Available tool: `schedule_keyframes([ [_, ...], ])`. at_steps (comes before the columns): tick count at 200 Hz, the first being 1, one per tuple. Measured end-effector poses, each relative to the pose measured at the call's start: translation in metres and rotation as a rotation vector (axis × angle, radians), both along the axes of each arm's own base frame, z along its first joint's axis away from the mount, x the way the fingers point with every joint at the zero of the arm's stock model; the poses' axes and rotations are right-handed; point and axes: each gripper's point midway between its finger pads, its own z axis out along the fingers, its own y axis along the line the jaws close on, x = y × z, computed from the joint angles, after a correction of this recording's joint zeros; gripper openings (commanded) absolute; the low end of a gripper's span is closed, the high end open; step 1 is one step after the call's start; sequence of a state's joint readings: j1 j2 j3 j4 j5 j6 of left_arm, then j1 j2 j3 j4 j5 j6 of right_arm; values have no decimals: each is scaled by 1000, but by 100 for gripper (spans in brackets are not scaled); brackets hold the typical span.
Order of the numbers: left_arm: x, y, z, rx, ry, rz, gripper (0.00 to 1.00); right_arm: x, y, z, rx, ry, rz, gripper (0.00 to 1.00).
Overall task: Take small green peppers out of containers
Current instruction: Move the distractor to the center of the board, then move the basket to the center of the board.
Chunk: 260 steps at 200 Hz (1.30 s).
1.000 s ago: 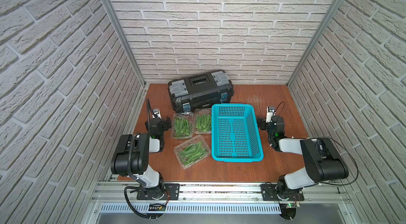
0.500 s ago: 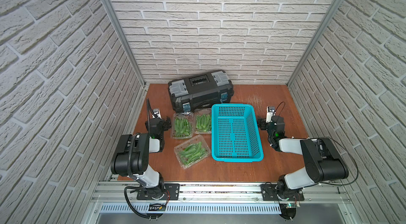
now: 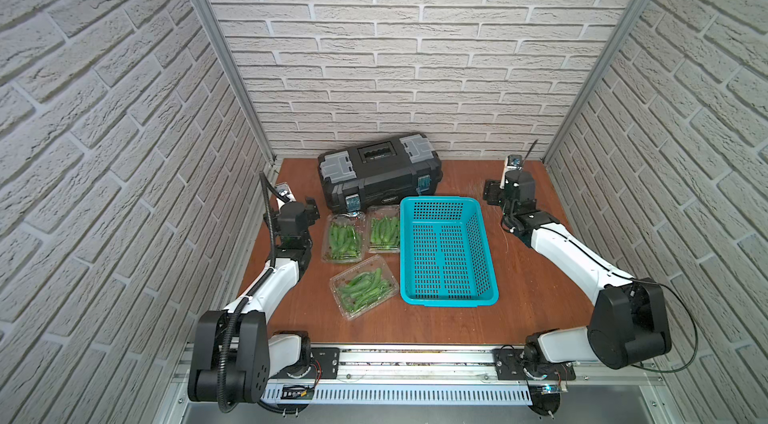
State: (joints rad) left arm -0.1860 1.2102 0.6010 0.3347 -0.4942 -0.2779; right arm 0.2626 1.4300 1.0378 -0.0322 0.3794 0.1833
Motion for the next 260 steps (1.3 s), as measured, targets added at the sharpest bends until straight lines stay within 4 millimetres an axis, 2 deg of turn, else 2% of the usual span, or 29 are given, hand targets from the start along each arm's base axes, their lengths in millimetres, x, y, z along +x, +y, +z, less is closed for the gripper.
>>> schedule_keyframes([
  [20, -4, -44, -22, 3, 78, -103, 98, 0, 38, -10, 26, 43, 74, 78],
  [43, -1, -70, -44, -33, 174, -164, 98, -1, 70, -25, 67, 89, 129, 78],
  [81, 37, -99, -42, -100, 247, -216, 98, -5, 93, -36, 116, 124, 160, 78],
  [95, 52, -104, -43, -108, 274, -207, 98, -6, 97, -36, 126, 125, 165, 78],
  [133, 68, -99, -60, -111, 352, -142, 98, -12, 104, -41, 136, 142, 187, 78],
  [154, 81, -99, -70, -117, 384, -134, 98, -22, 109, -49, 138, 176, 217, 78],
  [186, 105, -111, -89, -122, 430, -162, 98, -39, 125, -67, 144, 245, 287, 78],
  [207, 119, -121, -86, -130, 425, -195, 98, -48, 134, -78, 159, 287, 327, 78],
  [230, 131, -132, -84, -148, 420, -231, 98, -50, 141, -91, 183, 321, 337, 79],
  [260, 132, -139, -80, -173, 424, -263, 98, -45, 145, -121, 196, 389, 305, 79],
])
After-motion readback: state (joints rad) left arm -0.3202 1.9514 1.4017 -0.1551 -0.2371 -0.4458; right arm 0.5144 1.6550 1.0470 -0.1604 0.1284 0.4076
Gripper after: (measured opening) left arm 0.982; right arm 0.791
